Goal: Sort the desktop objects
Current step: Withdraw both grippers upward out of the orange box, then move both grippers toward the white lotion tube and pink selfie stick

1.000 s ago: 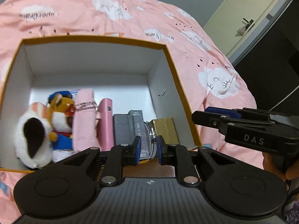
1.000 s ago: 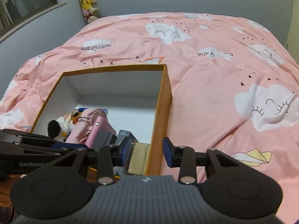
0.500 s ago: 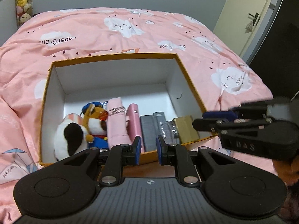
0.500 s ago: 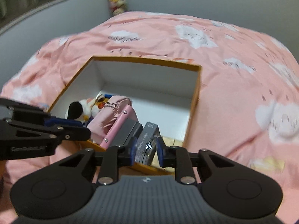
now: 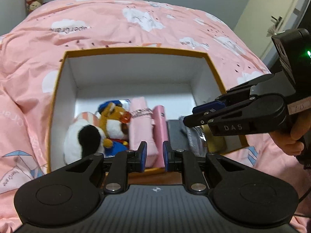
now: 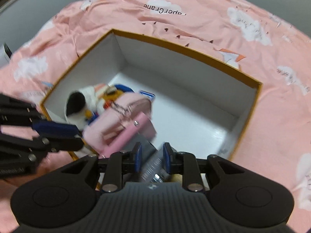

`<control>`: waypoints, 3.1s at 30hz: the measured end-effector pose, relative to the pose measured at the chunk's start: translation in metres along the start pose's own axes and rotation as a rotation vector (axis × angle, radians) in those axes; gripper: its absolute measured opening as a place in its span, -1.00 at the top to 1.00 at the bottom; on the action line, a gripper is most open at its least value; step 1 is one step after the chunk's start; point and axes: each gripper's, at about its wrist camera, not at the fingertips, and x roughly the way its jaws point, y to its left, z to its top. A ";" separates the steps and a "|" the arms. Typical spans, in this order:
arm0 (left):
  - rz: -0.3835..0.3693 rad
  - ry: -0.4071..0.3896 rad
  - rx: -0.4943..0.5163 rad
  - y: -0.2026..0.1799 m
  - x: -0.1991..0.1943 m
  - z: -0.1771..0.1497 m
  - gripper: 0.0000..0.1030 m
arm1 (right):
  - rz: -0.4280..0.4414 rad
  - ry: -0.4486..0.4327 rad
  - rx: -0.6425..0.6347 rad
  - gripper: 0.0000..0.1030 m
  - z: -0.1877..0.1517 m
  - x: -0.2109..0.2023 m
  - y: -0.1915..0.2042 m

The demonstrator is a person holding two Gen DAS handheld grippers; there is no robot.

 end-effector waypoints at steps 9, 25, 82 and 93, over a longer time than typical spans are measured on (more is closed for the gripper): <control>-0.040 0.107 -0.022 0.023 0.031 0.014 0.56 | 0.087 0.009 0.010 0.37 0.024 0.020 0.007; -0.193 0.261 -0.155 0.045 0.055 0.019 0.53 | 0.185 0.075 0.079 0.48 0.019 0.042 -0.007; -0.155 0.310 0.106 -0.036 -0.030 -0.116 0.50 | 0.083 -0.002 0.235 0.33 -0.201 -0.064 0.079; -0.046 0.347 0.000 -0.017 0.015 -0.095 0.41 | -0.080 0.002 0.123 0.32 -0.187 -0.048 0.070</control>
